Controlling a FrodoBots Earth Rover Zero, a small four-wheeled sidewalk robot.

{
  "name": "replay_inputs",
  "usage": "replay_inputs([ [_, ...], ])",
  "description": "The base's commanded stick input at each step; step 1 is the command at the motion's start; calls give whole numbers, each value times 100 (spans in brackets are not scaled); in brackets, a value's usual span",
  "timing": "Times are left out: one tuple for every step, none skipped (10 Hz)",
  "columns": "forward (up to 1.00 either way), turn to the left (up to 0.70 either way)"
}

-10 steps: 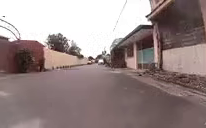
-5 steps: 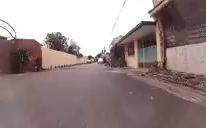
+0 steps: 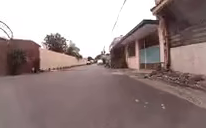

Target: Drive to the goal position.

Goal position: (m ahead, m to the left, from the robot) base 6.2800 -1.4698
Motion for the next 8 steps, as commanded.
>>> replay_inputs([
  [70,0],
  [70,0],
  [70,0],
  [70,0],
  [70,0],
  [70,0],
  [70,0],
  [70,0],
])
